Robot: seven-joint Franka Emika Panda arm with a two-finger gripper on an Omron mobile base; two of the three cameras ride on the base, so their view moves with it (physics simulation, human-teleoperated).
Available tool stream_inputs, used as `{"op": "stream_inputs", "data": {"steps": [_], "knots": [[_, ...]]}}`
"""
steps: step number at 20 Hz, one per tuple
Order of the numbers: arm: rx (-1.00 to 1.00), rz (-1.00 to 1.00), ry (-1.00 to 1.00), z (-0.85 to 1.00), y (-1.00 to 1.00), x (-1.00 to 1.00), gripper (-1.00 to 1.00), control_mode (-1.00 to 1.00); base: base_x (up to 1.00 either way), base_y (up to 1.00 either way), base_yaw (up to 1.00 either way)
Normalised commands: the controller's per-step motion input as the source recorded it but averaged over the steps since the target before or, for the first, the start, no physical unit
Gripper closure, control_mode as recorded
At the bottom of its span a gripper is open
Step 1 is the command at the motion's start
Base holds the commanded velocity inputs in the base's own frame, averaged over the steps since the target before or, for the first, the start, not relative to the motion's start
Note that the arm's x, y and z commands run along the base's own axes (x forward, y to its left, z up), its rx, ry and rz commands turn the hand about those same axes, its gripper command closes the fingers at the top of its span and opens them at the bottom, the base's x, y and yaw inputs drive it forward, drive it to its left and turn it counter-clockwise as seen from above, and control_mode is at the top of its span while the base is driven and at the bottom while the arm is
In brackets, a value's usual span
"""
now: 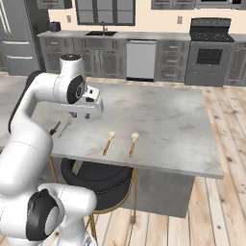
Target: Pick up the metallic utensils from the counter and place them in the open drawer. Make sure not to pick up any wooden utensils.
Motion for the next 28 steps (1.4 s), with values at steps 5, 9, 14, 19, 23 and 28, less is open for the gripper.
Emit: {"op": "stream_inputs", "data": {"steps": [5,9,14,19,23,28], "knots": [[0.00,-0.02,0.00,-0.03,0.15,0.09,-1.00,-1.00,0.00,0.00,0.00],[-0.02,-0.16,0.00,-0.08,0.78,0.45,-1.00,-1.00,0.00,0.00,0.00],[0.00,-0.14,0.00,-0.24,0.96,0.63,-1.00,-1.00,0.00,0.00,0.00],[-0.02,-0.09,0.00,-0.49,0.96,0.62,-1.00,-1.00,0.00,0.00,0.00],[-0.01,-0.07,0.01,-0.48,0.70,0.51,-1.00,-1.00,0.00,0.00,0.00],[-0.02,-0.03,0.02,-0.23,0.35,0.11,-1.00,-1.00,0.00,0.00,0.00]]}}
